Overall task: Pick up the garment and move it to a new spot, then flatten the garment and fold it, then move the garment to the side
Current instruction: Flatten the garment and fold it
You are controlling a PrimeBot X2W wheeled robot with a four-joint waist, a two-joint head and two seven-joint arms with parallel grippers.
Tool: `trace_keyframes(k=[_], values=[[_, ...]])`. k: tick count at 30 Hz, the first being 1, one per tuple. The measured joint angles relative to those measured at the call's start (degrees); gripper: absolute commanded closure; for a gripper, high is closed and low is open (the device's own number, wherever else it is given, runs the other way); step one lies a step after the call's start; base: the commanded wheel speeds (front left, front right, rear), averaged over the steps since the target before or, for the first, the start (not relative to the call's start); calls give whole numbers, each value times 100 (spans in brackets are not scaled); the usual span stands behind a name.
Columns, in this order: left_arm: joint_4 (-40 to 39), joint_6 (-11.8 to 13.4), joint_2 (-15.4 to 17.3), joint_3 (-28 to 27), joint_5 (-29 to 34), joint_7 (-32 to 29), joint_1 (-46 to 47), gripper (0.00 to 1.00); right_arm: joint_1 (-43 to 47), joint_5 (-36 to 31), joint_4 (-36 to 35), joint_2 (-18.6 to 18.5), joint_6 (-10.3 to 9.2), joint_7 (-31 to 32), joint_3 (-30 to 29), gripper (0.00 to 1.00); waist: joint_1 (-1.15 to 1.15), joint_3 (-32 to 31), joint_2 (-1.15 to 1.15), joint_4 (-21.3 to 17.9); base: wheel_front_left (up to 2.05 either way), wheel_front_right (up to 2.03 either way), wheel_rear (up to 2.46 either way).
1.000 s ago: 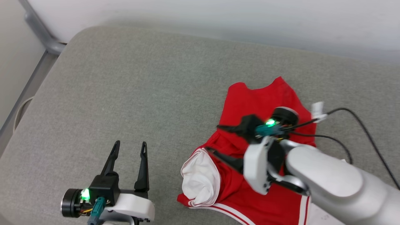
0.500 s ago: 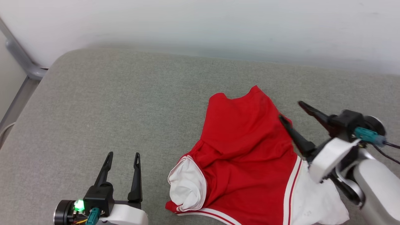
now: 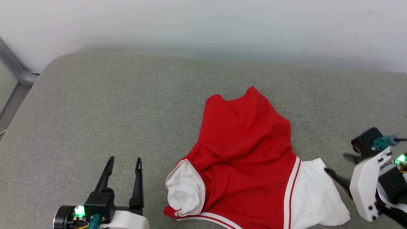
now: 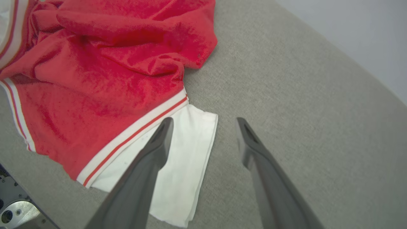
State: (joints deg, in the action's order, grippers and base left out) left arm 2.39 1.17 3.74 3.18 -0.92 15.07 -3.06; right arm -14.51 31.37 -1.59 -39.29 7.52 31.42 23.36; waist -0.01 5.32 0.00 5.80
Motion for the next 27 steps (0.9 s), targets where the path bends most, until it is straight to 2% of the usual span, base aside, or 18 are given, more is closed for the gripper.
trace_keyframes(k=[3, 8, 15, 24, 25, 26, 27], values=[[3, -15, -4, 12, -1, 0, 36, 0, 163, 341, -94, -159, 0, 767, 12, 0, 0, 77, 0, 10, 0, 0, 0], [-16, -13, -25, 91, -3, 0, 130, 0, 284, 498, 11, -253, 1, 1406, 1, 0, 0, 234, 0, 78, 0, 0, 0], [-19, -10, -38, 147, -42, 0, 280, 0, 352, 431, 677, -138, 0, 1572, 67, 0, 0, 532, 0, 222, 0, 0, 0], [29, -8, -52, 134, -77, 0, 447, 0, 164, 479, 1078, -169, -21, 1360, 580, 0, 0, 763, 0, 302, 0, 0, 0], [51, -8, -53, 131, -77, 0, 447, 0, 139, 510, 1098, -175, -21, 1281, 631, 45, 0, 743, 0, 292, 0, 0, 0], [74, -8, -54, 130, -77, 0, 447, 0, 115, 542, 1115, -176, -21, 1201, 681, 84, 0, 714, 0, 281, 0, 0, 0], [83, -8, -56, 126, -76, 0, 447, 0, 68, 572, 1107, -176, -21, 1110, 723, 100, 0, 681, 0, 270, 0, 0, 0]])
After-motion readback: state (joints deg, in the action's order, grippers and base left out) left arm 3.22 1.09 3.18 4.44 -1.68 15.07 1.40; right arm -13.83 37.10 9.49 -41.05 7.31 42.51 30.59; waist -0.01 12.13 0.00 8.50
